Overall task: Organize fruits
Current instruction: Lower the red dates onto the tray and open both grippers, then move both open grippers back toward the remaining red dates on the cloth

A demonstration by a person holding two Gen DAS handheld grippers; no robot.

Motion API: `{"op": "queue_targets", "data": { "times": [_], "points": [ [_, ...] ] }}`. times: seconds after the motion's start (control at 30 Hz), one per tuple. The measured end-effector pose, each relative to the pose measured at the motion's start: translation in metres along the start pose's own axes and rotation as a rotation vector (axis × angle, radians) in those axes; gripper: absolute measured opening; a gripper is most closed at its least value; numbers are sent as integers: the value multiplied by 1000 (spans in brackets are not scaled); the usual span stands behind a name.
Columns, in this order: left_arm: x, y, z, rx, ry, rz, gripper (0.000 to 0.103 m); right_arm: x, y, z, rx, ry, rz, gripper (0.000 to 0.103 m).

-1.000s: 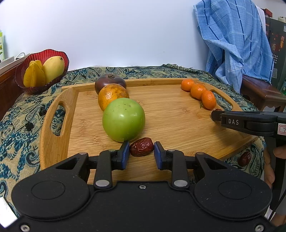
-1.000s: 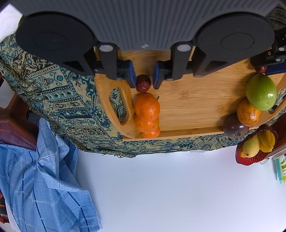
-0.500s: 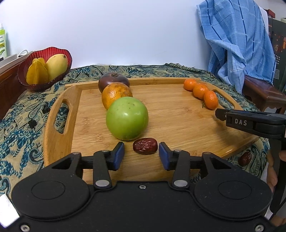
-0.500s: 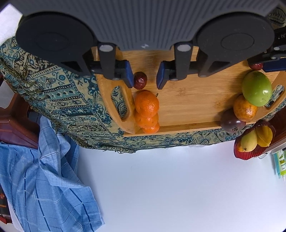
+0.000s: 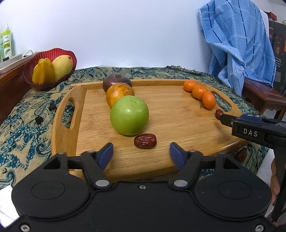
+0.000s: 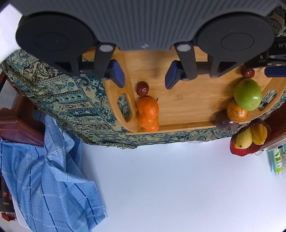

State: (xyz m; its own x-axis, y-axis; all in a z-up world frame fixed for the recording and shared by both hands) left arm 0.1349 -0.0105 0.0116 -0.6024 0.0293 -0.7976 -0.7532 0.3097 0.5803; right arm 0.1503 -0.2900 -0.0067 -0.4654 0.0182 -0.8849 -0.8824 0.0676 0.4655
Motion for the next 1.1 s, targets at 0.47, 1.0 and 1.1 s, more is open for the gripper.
{"op": "queue_targets", "data": {
  "times": [0.47, 1.0, 1.1],
  "points": [
    [8, 21, -8, -5, -25, -21, 92, 18, 29, -8, -2, -5, -31, 89],
    [26, 41, -16, 4, -43, -34, 97, 35, 47, -4, 26, 33, -59, 99],
    [31, 47, -19, 2, -48, -42, 98, 40, 49, -1, 21, 48, -58, 99]
  ]
}}
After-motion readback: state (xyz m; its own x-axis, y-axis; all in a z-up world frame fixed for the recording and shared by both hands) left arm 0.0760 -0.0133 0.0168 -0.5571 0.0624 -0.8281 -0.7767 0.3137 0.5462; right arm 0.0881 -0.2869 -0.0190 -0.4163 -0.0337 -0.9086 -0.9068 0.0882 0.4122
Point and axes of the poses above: each gripper's, at about its wrist camera, not at the fingertips, and y roughly against the way its jaws point, z to its left, x to its underside, the point moved 3 cm from there along -y, roughly the way its jaws point, and after that the axes turned 10 degrees about x, right-handed, at the moved point
